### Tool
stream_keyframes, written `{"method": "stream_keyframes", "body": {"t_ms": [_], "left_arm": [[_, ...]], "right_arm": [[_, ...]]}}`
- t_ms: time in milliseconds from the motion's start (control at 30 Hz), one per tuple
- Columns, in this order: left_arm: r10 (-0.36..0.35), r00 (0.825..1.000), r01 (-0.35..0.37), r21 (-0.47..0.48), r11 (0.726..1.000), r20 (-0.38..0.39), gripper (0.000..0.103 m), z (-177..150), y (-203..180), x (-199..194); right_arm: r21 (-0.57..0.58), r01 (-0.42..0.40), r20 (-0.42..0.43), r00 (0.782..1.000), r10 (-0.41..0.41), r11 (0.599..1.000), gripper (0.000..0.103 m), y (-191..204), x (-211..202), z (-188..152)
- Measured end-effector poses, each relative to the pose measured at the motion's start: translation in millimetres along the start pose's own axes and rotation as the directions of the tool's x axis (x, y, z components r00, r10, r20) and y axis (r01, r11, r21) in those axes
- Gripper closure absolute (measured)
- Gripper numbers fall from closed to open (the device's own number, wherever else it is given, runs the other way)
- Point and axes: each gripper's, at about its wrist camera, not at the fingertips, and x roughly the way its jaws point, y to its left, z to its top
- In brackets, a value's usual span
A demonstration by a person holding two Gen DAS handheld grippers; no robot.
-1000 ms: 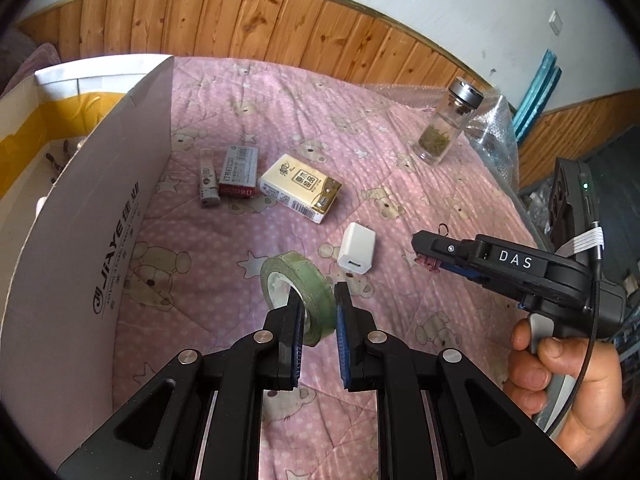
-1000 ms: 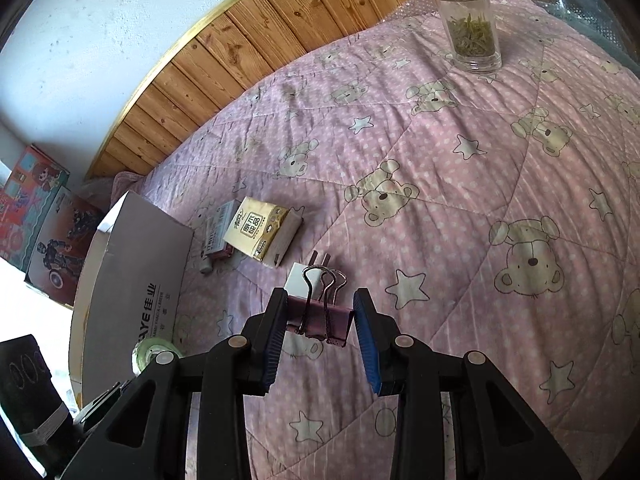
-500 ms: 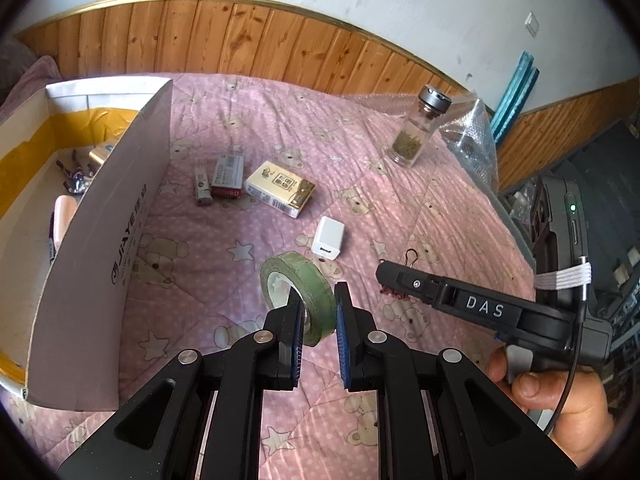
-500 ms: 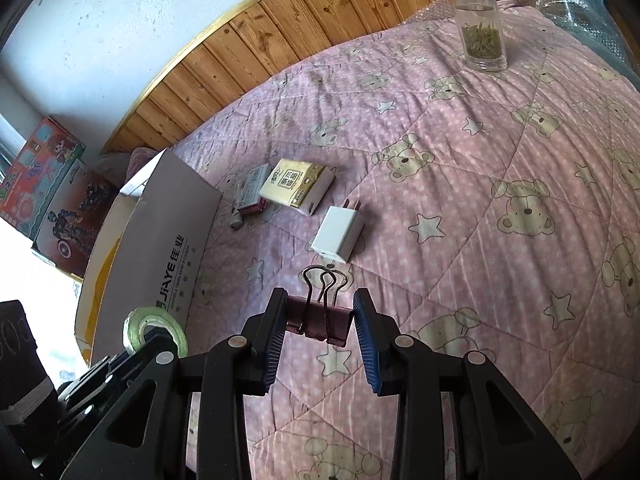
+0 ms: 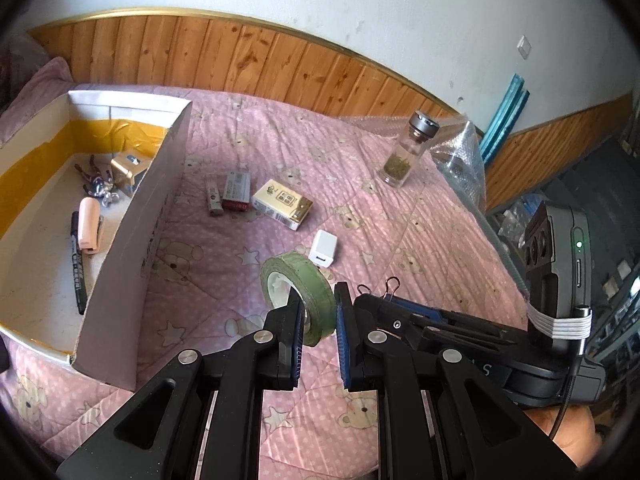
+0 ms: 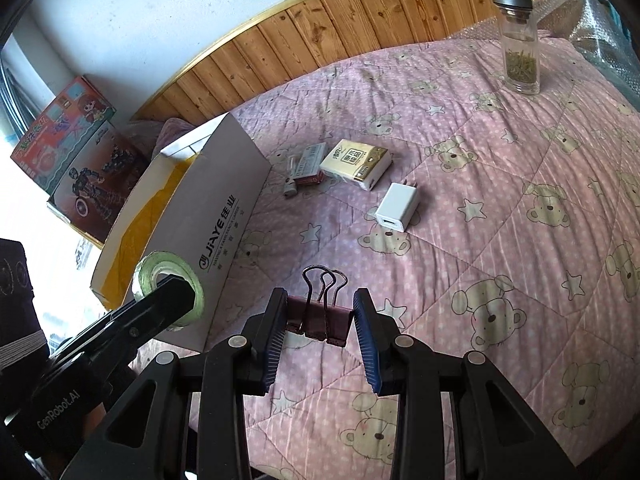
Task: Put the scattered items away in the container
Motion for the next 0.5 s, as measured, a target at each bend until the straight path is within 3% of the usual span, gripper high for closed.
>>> {"method": "stream_keyframes", "body": {"t_ms": [500], "left_arm": [[-0.029,0.998,0.031,-0.037,0.999,0.05,0.089,4.6,11.5,-26.1]], "right_arm": [[-0.087,-0.03,0.016,0.999,0.032,0.996,0.068,38.4,-15.8,1.7]]}}
